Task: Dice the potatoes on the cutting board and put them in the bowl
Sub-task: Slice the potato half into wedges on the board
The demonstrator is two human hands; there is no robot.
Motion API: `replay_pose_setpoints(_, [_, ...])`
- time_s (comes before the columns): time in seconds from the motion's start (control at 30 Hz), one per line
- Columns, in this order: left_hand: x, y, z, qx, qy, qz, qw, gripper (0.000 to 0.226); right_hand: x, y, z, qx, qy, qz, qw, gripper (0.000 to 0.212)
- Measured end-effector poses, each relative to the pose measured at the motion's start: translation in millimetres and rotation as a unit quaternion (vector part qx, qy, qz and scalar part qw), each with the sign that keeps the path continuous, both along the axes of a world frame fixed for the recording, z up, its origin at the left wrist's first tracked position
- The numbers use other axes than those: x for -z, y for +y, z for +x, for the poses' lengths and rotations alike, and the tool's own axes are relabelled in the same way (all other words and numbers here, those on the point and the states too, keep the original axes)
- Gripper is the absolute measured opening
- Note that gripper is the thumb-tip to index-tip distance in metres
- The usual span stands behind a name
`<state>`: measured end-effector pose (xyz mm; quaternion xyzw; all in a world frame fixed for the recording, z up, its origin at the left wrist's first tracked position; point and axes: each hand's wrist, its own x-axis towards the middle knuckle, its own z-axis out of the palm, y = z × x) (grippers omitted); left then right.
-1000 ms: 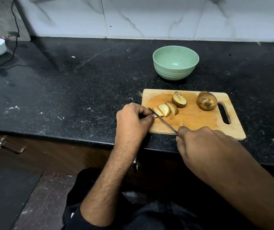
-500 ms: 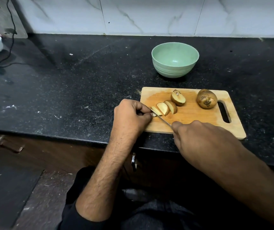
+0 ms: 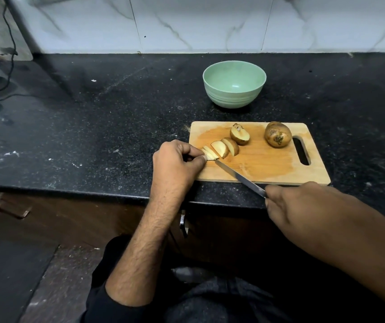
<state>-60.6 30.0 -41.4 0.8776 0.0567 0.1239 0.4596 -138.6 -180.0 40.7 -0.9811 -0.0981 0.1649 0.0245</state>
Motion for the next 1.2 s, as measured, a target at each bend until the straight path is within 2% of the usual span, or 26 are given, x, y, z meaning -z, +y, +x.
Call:
replay_pose_setpoints(0.1, [3, 3, -3, 0.005, -0.017, 0.002, 1.0, 0.006, -7, 0, -1, 0.017, -0.001, 0.018, 1.0, 0.026])
replay_pose_setpoints(0.2, [3, 8, -3, 0.022, -0.044, 0.011, 0.999, 0.017, -3, 3, 1, 0.036, -0.044, 0.06, 0.997, 0.028])
replay_pose_setpoints(0.3, [-5, 14, 6, 0.114, -0.079, 0.067, 0.988, 0.028, 8, 5, 4, 0.045, -0.059, 0.081, 0.994, 0.025])
replay_pose_setpoints(0.4, [-18, 19, 22, 0.222, -0.061, 0.168, 0.958, 0.034, 16, 5, 5, 0.043, -0.056, 0.087, 0.994, 0.029])
replay_pose_setpoints(0.57, [-27, 24, 39, 0.278, -0.034, 0.21, 0.937, 0.028, 15, 8, 5, 0.036, -0.056, 0.098, 0.993, 0.024])
replay_pose_setpoints(0.7, [-23, 27, 38, 0.244, -0.02, 0.205, 0.948, 0.026, 18, 9, 5, 0.047, -0.06, 0.109, 0.991, 0.022])
replay_pose_setpoints(0.9, [-13, 24, 16, 0.119, 0.044, 0.082, 0.989, 0.02, 23, 21, 4, 0.031, -0.072, 0.121, 0.99, 0.031])
replay_pose_setpoints(1.2, [-10, 12, 6, 0.037, 0.053, 0.028, 0.997, 0.012, 27, 41, 10, 0.029, -0.09, 0.102, 0.99, 0.033])
